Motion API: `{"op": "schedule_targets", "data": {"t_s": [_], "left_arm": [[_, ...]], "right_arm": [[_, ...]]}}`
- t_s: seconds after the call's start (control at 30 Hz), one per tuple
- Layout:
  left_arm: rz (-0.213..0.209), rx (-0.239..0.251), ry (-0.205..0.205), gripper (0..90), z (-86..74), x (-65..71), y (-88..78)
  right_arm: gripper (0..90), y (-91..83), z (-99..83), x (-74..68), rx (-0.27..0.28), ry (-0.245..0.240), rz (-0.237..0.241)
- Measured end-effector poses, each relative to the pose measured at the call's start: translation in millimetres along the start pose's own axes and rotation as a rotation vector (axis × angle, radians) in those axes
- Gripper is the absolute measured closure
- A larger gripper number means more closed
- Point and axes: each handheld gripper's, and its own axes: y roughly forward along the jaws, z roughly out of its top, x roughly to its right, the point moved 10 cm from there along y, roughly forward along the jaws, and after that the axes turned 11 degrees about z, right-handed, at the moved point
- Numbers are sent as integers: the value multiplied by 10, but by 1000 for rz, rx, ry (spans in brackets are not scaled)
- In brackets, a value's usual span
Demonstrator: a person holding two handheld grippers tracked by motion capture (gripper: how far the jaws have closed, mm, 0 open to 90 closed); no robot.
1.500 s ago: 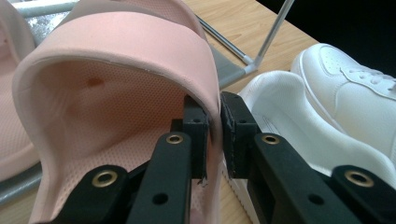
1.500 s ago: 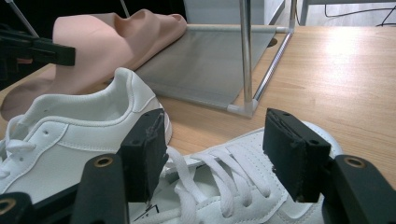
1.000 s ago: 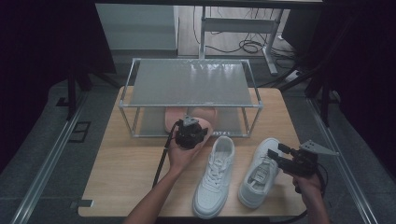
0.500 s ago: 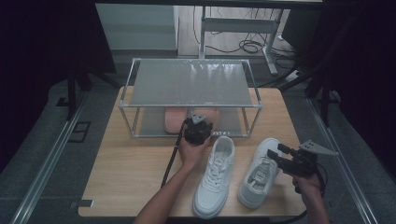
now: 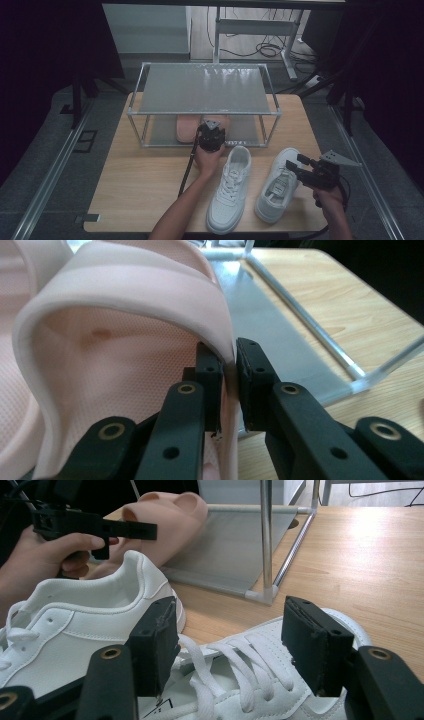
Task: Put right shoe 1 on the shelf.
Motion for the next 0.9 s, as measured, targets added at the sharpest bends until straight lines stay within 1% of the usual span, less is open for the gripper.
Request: {"op": "schedule_targets", "data": {"t_s": [0.03, 0.07, 0.1, 0.2, 0.33, 0.4, 0.5, 0.57, 0.63, 0.67, 0.7, 0.73, 0.77, 0.8, 0.9], "left_arm": [[1, -13, -3, 805, -29, -3, 39], [1, -13, -3, 806, -29, -3, 39], [14, -15, -1, 806, -44, -8, 68], [30, -10, -10, 806, -36, -9, 97], [41, -14, -15, 797, -49, -7, 146], [55, -16, -17, 762, -48, -18, 148], [57, -9, -4, 693, -25, -31, 108], [36, -23, -4, 665, -29, -19, 64], [20, -23, 16, 647, -26, -9, 1], [10, -17, 19, 641, -18, -8, -37], [10, -17, 19, 641, -18, -8, -37], [-6, -5, 27, 641, 3, -14, -131], [-6, -5, 27, 641, 3, -14, -131], [-23, 4, 27, 647, 13, -43, -217], [-57, -1, 11, 687, -8, -111, -323]], "right_arm": [[400, 3, -3, -1, -1, 2, 1], [400, 3, -3, -1, -1, 2, 1], [400, 6, -6, 0, -3, 1, 1], [400, 5, -6, 0, -2, 2, 0], [400, 3, -5, -7, -2, 1, 2], [400, -1, -4, -7, 0, 3, 2], [400, -10, -1, -1, 2, 2, 1], [400, -15, 1, 2, 4, 3, 0], [400, -17, 1, 2, 4, 3, 0], [400, -17, 1, 1, 4, 2, 0], [400, -17, 1, 1, 4, 2, 0], [400, -18, 2, 0, 3, 2, -1], [400, -18, 2, 0, 3, 2, -1], [400, -20, 4, -2, 4, 2, -1], [400, -18, 5, -3, 4, 2, -1]]}}
